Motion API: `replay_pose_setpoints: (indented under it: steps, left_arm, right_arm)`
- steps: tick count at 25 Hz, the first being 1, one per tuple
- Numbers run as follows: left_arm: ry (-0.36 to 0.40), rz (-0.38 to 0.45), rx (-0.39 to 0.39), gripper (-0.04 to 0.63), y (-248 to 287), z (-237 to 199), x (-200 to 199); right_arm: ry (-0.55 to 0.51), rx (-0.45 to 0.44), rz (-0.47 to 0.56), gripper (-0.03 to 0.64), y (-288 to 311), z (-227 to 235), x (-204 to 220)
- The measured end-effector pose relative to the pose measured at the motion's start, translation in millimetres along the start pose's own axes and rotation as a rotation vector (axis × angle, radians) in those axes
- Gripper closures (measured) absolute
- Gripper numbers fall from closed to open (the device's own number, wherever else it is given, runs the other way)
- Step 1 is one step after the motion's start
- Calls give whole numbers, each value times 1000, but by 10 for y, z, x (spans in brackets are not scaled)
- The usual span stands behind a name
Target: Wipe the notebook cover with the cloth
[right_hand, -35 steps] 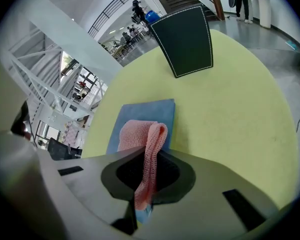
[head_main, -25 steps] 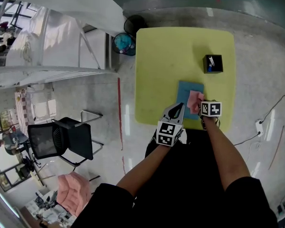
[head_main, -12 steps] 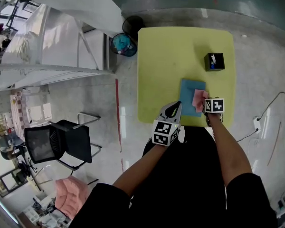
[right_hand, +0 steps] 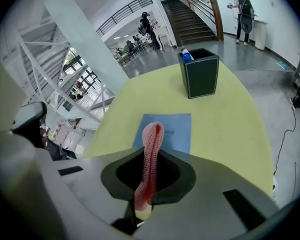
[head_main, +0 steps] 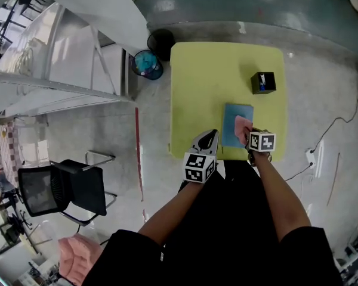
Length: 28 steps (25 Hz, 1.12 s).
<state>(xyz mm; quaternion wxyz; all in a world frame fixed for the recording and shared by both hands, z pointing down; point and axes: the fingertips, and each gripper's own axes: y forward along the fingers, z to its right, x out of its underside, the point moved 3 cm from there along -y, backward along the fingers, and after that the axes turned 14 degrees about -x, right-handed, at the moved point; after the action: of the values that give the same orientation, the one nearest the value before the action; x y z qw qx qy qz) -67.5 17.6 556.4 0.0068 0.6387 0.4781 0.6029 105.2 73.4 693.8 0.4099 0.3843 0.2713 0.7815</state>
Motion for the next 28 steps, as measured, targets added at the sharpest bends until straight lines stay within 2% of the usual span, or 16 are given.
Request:
replay_pose_setpoints:
  steps: [5, 10, 13, 17, 22, 28]
  left_arm:
    - [-66, 7, 23, 578, -44, -92, -34]
    - [-66, 13, 3, 578, -183, -268, 33]
    - [-92, 1, -11, 578, -286, -428, 135]
    - [-122, 10, -40, 578, -421, -665, 203]
    - [-108, 37, -62, 578, -440, -858, 200]
    - [-111, 2, -104, 578, -355, -833, 291]
  right_arm:
    - [1, -79, 25, 578, 167, -474, -44]
    - [41, -152, 30, 578, 467, -818, 42]
    - [56, -170, 10, 578, 628, -908, 112]
    - [102, -136, 8, 578, 759, -831, 221]
    - [132, -82, 0, 578, 854, -605, 326]
    - [100, -50, -53, 578, 897, -371, 534]
